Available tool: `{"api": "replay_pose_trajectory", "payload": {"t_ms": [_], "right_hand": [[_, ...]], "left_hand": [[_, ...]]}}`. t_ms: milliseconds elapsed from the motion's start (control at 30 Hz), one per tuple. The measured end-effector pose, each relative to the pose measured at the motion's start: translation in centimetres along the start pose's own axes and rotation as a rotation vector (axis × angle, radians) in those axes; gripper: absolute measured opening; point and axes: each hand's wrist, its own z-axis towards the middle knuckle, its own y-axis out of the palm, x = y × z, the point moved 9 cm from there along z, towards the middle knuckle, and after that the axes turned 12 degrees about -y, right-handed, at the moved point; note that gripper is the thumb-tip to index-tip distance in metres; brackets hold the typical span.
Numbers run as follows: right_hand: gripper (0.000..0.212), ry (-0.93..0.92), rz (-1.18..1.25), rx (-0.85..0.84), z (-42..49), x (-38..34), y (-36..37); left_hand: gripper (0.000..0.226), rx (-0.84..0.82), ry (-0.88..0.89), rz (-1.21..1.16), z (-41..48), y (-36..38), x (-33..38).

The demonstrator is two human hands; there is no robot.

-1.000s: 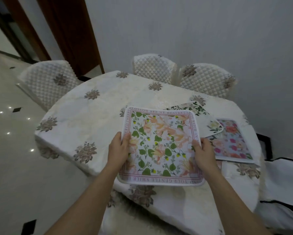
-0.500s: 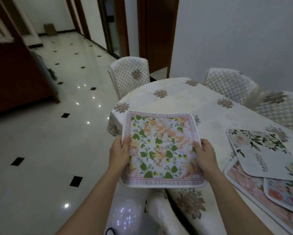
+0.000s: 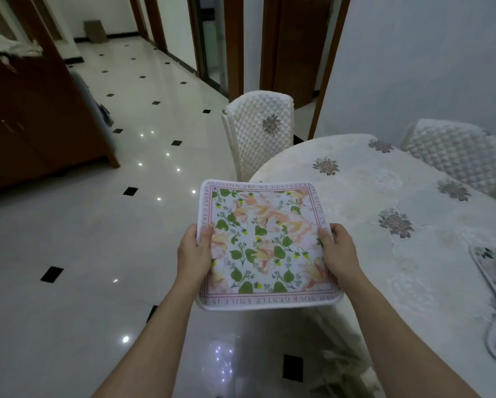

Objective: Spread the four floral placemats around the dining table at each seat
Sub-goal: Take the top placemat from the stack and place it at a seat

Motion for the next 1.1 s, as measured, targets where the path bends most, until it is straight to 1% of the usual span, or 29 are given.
{"api": "replay_pose_trajectory", "payload": {"t_ms": [100,233,467,633,700,767,867,967,1033,1100], "right_hand": [[0.016,0.025,-0.001,0.025,1.9,-0.7,2.4],[0.016,0.069,0.003,0.072,3.6,-0.4,3.8],[0.016,0.136,0.027,0.156,7.6,2.4,4.0],[0.011,0.180,0.088,0.236,11.6,6.2,2.5],[0.010,0.191,0.072,0.293,13.2,8.0,1.2],[0.011,0.244,0.078,0.348,14.3,10.3,-0.2],[0.019,0.316,0.080,0.408,14.9,13.3,-2.4],[0.014,0.386,0.082,0.486,15.2,15.6,-4.9],[0.013,0.420,0.073,0.548,14.9,16.9,-6.5],[0.013,0.441,0.059,0.599,14.3,17.8,-7.8]], "left_hand": [[0.025,-0.030,0.002,0.009,3.9,-0.6,1.0],[0.025,-0.088,0.008,0.032,7.7,0.5,1.7],[0.021,-0.189,0.019,0.052,13.7,5.7,2.8],[0.012,-0.319,0.057,0.122,18.2,13.2,4.4],[0.015,-0.362,0.074,0.184,20.0,17.0,5.3],[0.018,-0.415,0.068,0.233,21.4,21.2,5.8],[0.014,-0.502,0.064,0.266,22.1,26.8,6.3],[0.013,-0.596,0.089,0.294,22.1,32.2,7.1],[0.013,-0.669,0.097,0.316,21.8,35.4,7.1],[0.015,-0.709,0.107,0.361,21.6,37.9,6.9]]}}
